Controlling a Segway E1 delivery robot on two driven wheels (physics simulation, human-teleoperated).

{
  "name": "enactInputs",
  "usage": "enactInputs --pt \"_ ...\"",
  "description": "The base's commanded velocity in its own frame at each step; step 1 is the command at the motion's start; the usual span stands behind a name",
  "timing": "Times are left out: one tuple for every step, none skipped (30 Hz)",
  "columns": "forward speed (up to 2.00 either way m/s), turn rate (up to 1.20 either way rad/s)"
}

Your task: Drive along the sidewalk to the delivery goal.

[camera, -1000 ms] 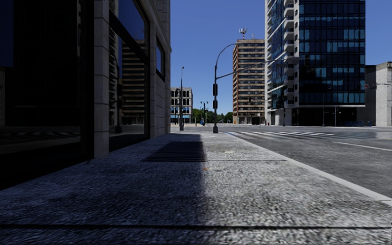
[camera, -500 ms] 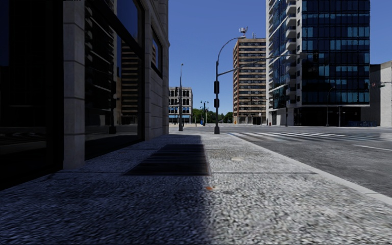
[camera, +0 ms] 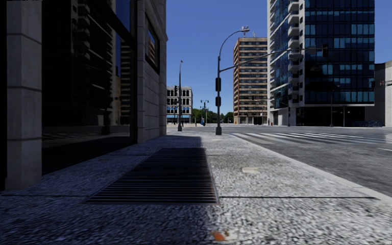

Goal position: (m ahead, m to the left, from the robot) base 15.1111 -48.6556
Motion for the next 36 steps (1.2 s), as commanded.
enactInputs --pt "2.00 0.00" --pt "2.00 0.00" --pt "2.00 0.00" --pt "2.00 0.00" --pt "2.00 0.00" --pt "2.00 0.00" --pt "2.00 0.00" --pt "2.00 0.00" --pt "2.00 0.00" --pt "2.00 0.00" --pt "2.00 0.00" --pt "2.00 0.00" --pt "2.00 0.00" --pt "2.00 0.00" --pt "2.00 0.00" --pt "2.00 0.00" --pt "2.00 0.00" --pt "2.00 0.00" --pt "2.00 0.00" --pt "2.00 0.00" --pt "2.00 0.00" --pt "2.00 0.00" --pt "2.00 0.00" --pt "2.00 0.00" --pt "2.00 0.00" --pt "2.00 0.00" --pt "2.00 0.00" --pt "2.00 0.00" --pt "2.00 0.00" --pt "2.00 0.00" --pt "2.00 0.00" --pt "2.00 0.00" --pt "2.00 0.00" --pt "2.00 0.00" --pt "2.00 0.00" --pt "2.00 0.00"
